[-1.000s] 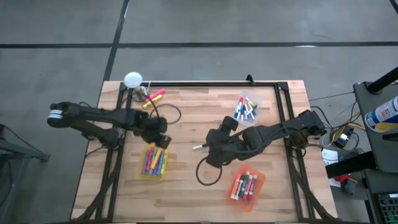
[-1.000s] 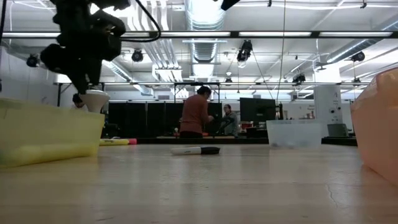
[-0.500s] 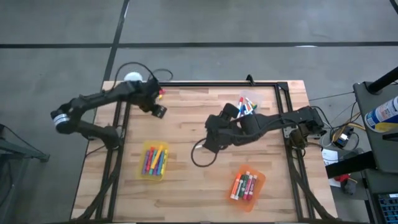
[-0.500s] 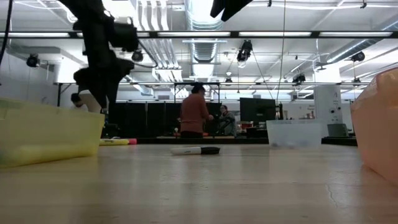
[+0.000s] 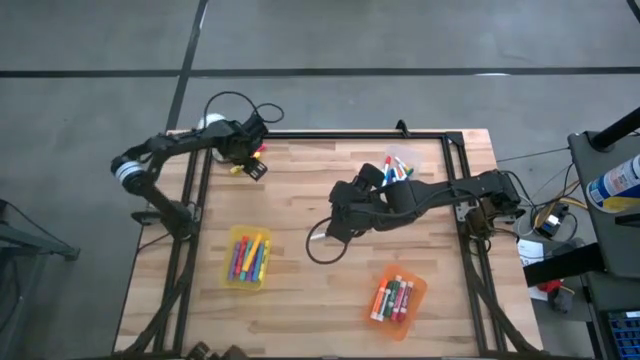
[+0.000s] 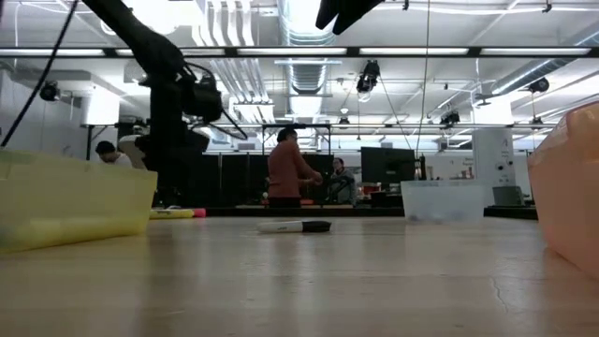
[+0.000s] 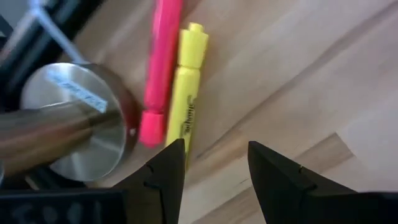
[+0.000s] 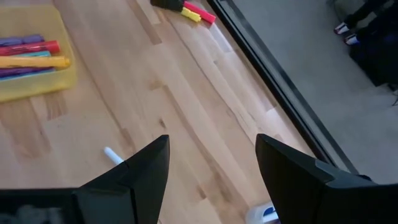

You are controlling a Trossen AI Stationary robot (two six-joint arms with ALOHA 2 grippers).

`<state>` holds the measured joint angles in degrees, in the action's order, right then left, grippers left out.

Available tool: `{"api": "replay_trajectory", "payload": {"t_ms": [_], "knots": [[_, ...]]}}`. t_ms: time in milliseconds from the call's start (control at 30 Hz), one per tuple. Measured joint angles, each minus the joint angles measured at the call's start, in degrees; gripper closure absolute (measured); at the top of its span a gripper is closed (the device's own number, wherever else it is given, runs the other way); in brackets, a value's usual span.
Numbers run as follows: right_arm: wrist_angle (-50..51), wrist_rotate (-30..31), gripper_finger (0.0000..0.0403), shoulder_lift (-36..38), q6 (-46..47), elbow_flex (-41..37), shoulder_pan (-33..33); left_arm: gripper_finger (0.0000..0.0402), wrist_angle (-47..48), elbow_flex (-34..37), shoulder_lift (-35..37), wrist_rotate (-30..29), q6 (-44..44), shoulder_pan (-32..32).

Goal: Pick & Place Markers
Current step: Move the large dark pink highlighter pen to the center of the table

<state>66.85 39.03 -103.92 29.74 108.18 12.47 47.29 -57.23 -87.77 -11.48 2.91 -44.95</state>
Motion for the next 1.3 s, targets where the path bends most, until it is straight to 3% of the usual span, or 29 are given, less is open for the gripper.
{"api": "replay_trajectory", "payload": {"t_ms": [200, 333, 467, 1200, 1300], "knots": [[0.0, -0.1, 0.017, 0.0, 0.3, 0.0, 0.0, 0.0234, 0.2, -1.6, -5.3, 0.2, 0.8, 0.2], [0.0, -0.1, 0.017, 0.0, 0.3, 0.0, 0.0, 0.0234, 0.2, -2.0, -6.5, -4.1, 1.6, 0.4], [-0.1, -0.2, 0.017, 0.0, 0.3, 0.0, 0.0, 0.0234, -0.2, -2.1, -6.4, -4.6, 1.0, 0.4], [-0.2, -0.2, 0.017, 0.0, 0.1, 0.0, 0.0, 0.0234, -6.4, -3.1, -7.1, -6.3, -14.4, 3.7], [-0.2, -0.2, 0.017, 0.0, 0.1, 0.0, 0.0, 0.0234, -8.6, -4.8, -7.1, -8.8, -16.4, 3.8]]}}
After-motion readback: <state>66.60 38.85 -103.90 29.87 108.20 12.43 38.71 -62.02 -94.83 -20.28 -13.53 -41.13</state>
